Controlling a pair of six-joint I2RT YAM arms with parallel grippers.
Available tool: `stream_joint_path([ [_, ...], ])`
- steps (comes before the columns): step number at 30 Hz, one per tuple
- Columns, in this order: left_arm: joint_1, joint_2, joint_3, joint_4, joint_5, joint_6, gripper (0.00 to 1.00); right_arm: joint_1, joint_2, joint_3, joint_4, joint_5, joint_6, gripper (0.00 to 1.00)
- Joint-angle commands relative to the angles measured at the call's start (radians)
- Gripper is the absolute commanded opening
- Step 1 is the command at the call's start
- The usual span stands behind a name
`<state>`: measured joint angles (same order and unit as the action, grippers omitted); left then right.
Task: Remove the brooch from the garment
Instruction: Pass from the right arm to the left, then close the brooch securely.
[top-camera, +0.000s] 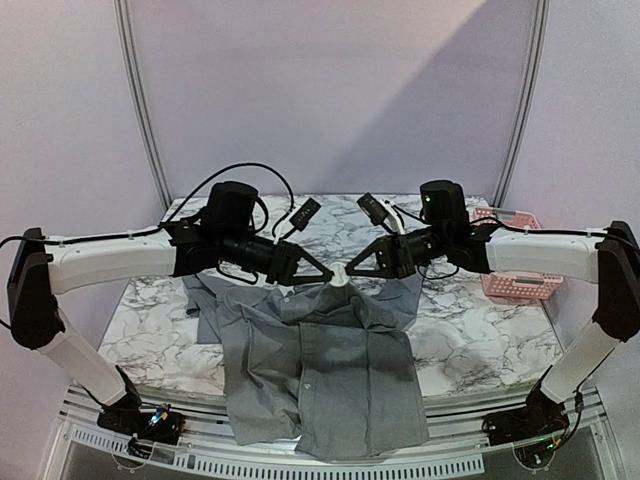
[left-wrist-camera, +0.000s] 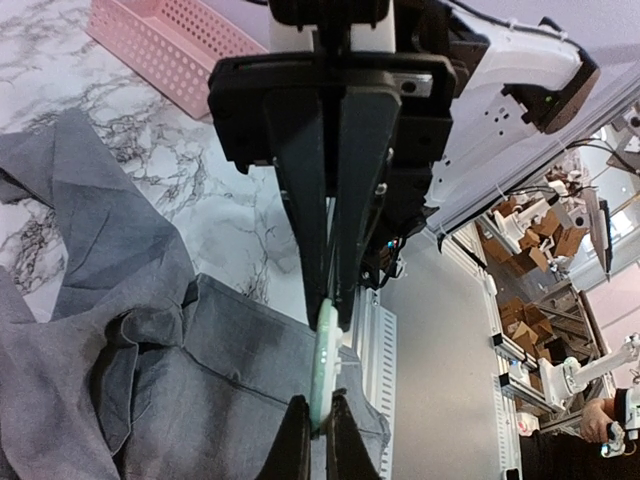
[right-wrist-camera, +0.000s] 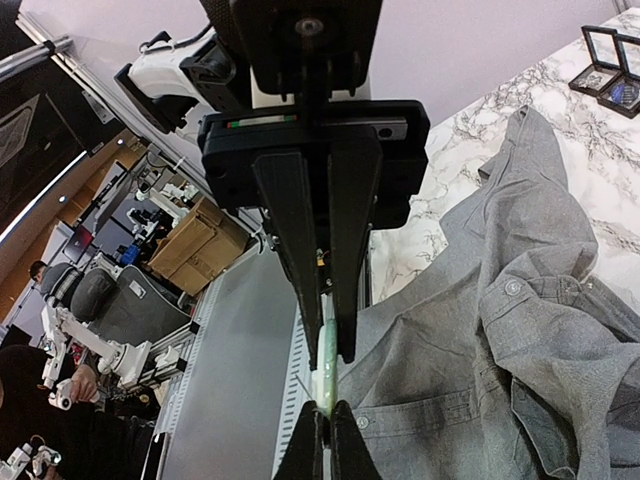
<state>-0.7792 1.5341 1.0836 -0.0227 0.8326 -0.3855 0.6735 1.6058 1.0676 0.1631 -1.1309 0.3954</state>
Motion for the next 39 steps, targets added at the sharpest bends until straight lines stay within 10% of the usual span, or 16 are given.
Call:
stream_joint_path([
  [1,-0.012,0.007,0.013,0.052,-0.01,0.005,0.0,0.006,-0.011,0.006,-0.006,0.062,-0.009,0.03],
  [15,0.032,-0.056,-0.077,0.253,-0.142,-0.15,0.0,0.005,-0.198,-0.13,0.137,0.308,0.042,0.49],
  [39,0.044,-0.03,-0.097,0.414,-0.053,-0.271,0.0,0.073,-0.138,-0.079,0.147,0.411,0.0,0.46],
])
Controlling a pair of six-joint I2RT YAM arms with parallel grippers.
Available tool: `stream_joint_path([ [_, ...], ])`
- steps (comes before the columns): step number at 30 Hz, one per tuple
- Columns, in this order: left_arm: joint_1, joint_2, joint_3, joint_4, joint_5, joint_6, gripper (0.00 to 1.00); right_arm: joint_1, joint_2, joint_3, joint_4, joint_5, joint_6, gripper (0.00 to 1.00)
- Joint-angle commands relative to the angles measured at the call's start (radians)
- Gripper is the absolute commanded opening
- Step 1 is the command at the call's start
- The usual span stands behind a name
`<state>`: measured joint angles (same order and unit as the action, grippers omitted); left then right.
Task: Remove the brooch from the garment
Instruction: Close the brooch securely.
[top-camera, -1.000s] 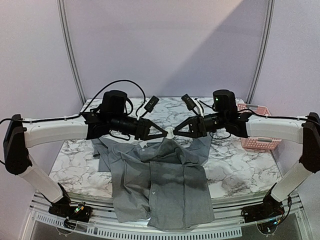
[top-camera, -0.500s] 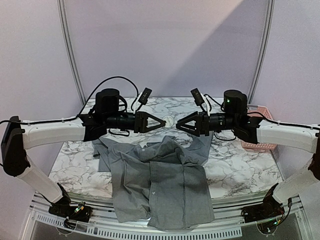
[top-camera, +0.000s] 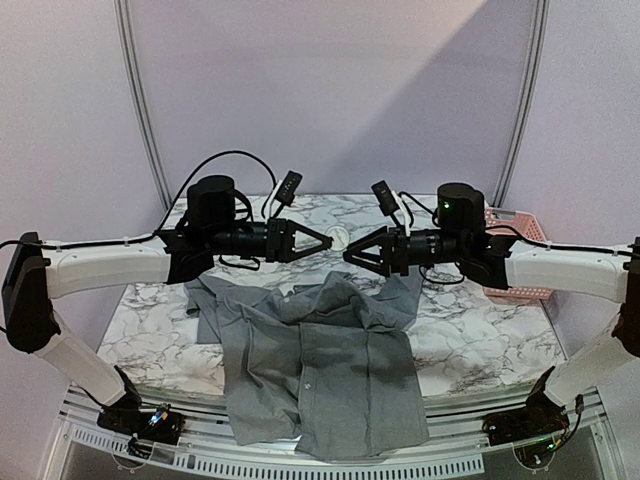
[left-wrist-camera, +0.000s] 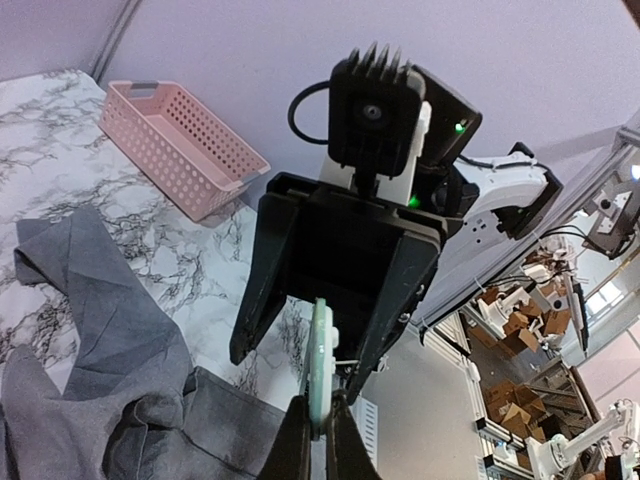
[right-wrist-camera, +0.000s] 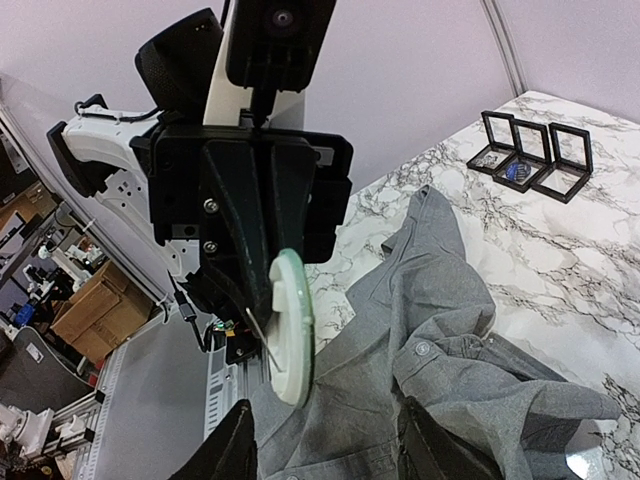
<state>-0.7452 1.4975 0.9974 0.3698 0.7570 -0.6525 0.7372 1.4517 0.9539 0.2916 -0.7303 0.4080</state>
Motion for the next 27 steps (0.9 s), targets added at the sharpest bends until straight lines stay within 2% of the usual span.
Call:
stream_joint_path([
  [1,0.01,0.008,-0.011,0.021,0.024,-0.004,0.0,0.009,0.018,0.035,0.024,0.011,-0.012,0.46],
  [16,0.01,0.026,0.0,0.021,0.045,-0.001,0.0,0.017,0.044,0.058,0.045,0.026,0.004,0.37],
  [21,0.01,0.027,0.001,0.02,0.049,-0.001,0.0,0.016,0.045,0.068,0.034,0.047,0.002,0.29],
  [27,0.01,0.015,0.004,-0.011,0.055,0.016,0.0,0.016,0.05,0.072,0.027,0.06,0.003,0.25],
])
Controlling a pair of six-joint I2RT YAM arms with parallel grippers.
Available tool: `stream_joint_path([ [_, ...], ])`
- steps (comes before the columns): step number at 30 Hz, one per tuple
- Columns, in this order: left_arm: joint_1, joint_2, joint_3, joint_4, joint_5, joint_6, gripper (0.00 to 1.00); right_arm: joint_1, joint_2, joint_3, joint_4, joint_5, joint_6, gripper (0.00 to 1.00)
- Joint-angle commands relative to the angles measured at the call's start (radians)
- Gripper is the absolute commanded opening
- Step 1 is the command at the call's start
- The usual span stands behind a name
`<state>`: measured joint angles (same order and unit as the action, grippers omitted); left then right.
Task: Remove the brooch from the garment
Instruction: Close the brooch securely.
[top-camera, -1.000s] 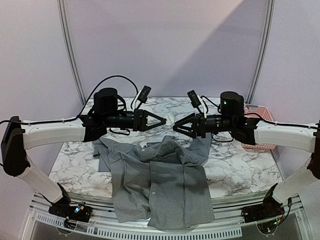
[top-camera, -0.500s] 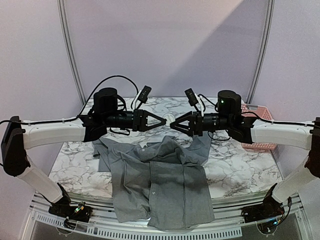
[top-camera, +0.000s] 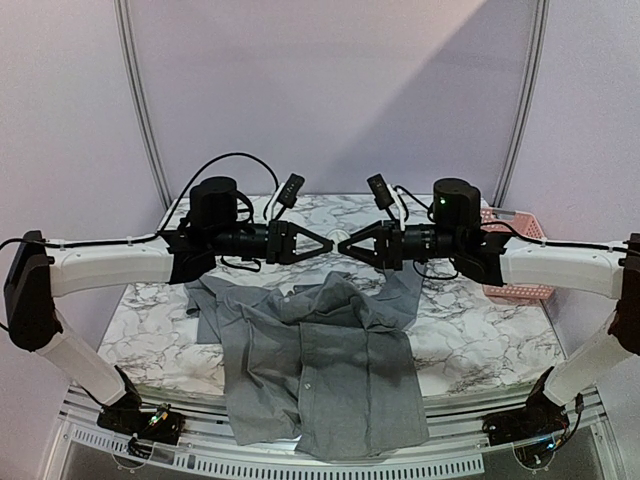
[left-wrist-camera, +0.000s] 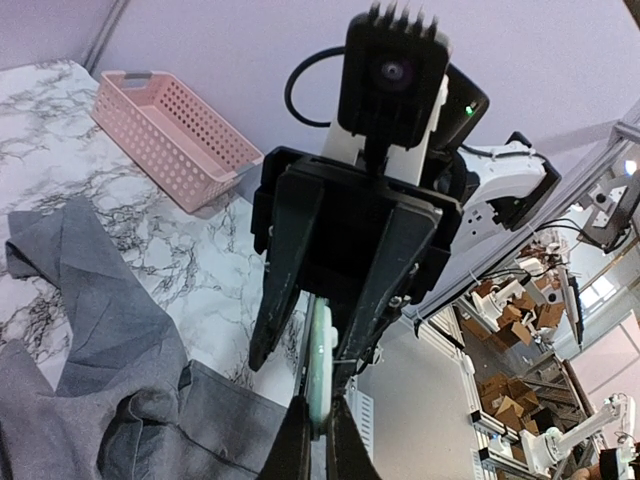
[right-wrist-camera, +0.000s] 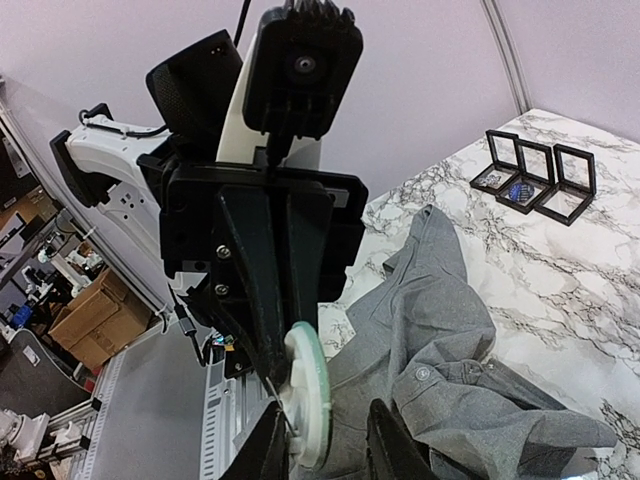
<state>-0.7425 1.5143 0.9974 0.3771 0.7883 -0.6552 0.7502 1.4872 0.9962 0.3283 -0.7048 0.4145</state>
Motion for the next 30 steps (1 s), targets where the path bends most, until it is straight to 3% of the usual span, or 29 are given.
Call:
stream_joint_path([
  [1,0.008,-0.004,0.006,-0.028,0.022,0.024,0.0,0.003,0.016,0.03,-0.011,0.038,-0.003,0.25],
  [30,0.008,-0.006,0.004,-0.046,0.076,0.062,0.0,0.004,0.079,0.051,0.024,0.09,0.085,0.05],
])
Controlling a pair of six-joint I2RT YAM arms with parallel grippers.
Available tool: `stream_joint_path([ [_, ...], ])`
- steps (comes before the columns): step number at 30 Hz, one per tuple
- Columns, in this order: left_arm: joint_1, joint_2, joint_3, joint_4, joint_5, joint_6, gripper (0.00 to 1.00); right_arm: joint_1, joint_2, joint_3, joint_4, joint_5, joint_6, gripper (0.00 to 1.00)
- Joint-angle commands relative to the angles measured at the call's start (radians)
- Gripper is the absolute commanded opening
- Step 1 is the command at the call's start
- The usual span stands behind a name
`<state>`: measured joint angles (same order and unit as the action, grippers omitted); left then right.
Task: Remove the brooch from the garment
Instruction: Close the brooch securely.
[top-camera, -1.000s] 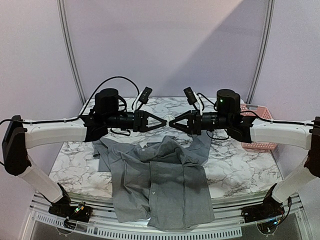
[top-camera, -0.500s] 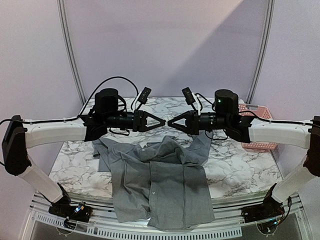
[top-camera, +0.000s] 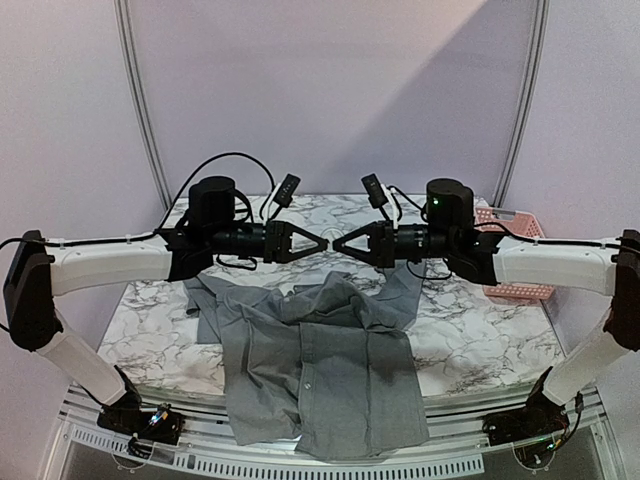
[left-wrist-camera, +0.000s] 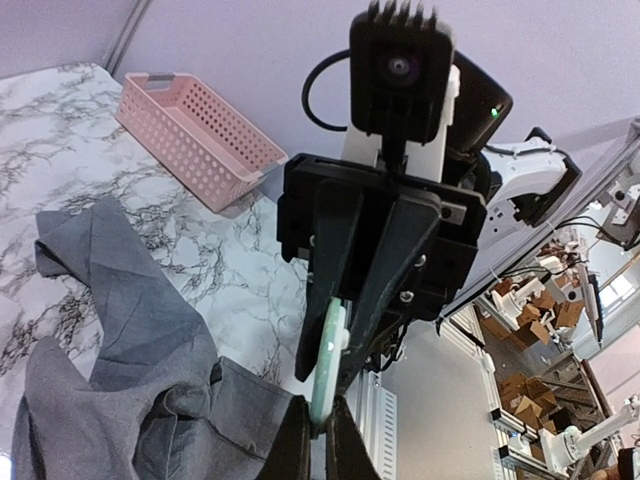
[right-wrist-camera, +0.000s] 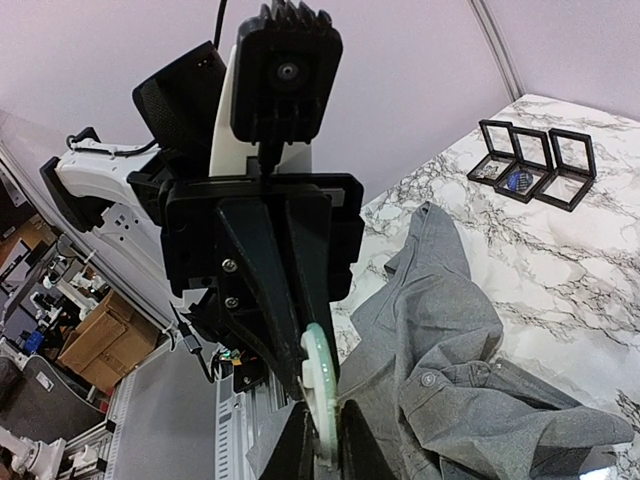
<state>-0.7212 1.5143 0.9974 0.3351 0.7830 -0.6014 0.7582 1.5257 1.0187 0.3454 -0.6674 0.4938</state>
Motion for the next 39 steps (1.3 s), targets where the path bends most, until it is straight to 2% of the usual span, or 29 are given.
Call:
stream_joint_path([
  [1,-0.014,-0.006,0.005,-0.004,0.085,0.01,0.0,-0.004,0.042,0.032,0.007,0.052,0.009,0.05],
  [14,-0.014,-0.006,0.017,-0.036,0.093,0.036,0.0,-0.005,0.097,0.077,-0.017,0.042,0.044,0.03],
  [39,-0.014,-0.019,0.021,-0.067,0.094,0.06,0.0,-0.018,0.14,0.105,-0.059,0.119,0.123,0.0],
])
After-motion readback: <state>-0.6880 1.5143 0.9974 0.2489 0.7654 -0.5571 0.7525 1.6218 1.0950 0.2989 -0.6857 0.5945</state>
